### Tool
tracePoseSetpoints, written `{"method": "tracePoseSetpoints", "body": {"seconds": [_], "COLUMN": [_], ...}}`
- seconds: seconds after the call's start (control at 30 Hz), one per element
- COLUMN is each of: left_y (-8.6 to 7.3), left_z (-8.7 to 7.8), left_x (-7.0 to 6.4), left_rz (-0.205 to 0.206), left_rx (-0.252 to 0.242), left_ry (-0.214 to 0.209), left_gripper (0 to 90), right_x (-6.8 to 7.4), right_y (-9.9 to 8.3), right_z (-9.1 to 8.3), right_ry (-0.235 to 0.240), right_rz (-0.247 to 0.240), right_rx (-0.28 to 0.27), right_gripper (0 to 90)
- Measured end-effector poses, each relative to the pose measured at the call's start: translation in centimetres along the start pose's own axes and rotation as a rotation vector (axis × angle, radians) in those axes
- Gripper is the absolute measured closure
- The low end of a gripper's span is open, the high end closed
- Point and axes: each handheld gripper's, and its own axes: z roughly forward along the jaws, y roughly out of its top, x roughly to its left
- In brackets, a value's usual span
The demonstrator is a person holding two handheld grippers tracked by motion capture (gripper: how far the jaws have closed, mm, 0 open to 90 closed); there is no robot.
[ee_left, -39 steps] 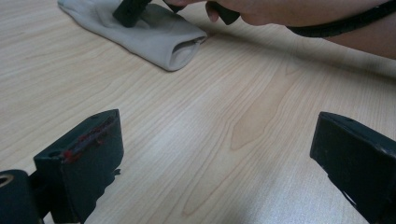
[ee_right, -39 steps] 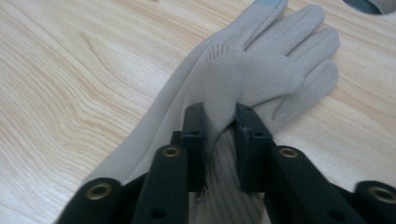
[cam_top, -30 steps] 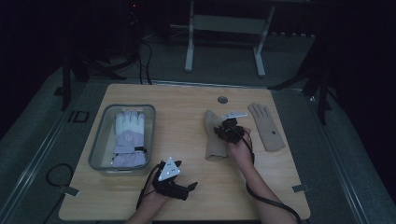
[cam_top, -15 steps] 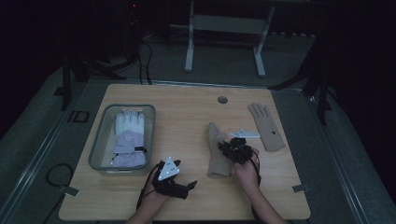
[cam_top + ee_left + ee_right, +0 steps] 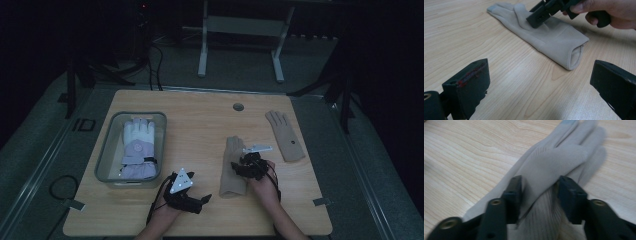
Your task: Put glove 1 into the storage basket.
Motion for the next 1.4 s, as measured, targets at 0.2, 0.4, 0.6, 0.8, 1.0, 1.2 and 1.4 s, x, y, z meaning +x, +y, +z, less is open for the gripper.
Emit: {"method": "tracePoseSetpoints", "body": {"seconds": [0.2,0.4,0.6,0.8,1.0,1.2,1.4], "left_y": [0.0,0.0,0.1,0.1,0.1,0.1,0.1], "left_z": [0.0,0.0,-0.2,-0.2,0.0,-0.1,-0.1], "left_x": [0.0,0.0,0.0,0.0,-0.2,-0.3,-0.3], "left_rz": [0.001,-0.001,0.003,0.001,0.003,-0.007,-0.011], "left_rx": [-0.002,-0.005,-0.009,-0.010,-0.010,-0.015,-0.017], "left_ry": [-0.002,-0.006,-0.008,-0.018,-0.038,-0.049,-0.055], "left_gripper": [2.7,2.7,2.7,2.7,2.7,2.7,2.7], "right_x": [-0.5,-3.9,-8.7,-13.6,-17.0,-19.1,-20.2], "right_y": [0.5,1.7,2.2,2.4,2.3,1.9,1.7], "right_z": [-1.0,-3.7,-5.4,-6.0,-5.3,-4.2,-3.3], "right_ry": [0.001,-0.035,-0.140,-0.223,-0.272,-0.260,-0.268], "right_rz": [-0.050,-0.082,-0.110,-0.076,-0.007,0.082,0.109], "right_rx": [-0.023,-0.089,-0.143,-0.157,-0.108,-0.094,-0.086], "right_gripper": [46.2,50.6,53.5,52.7,49.0,46.5,46.6]}}
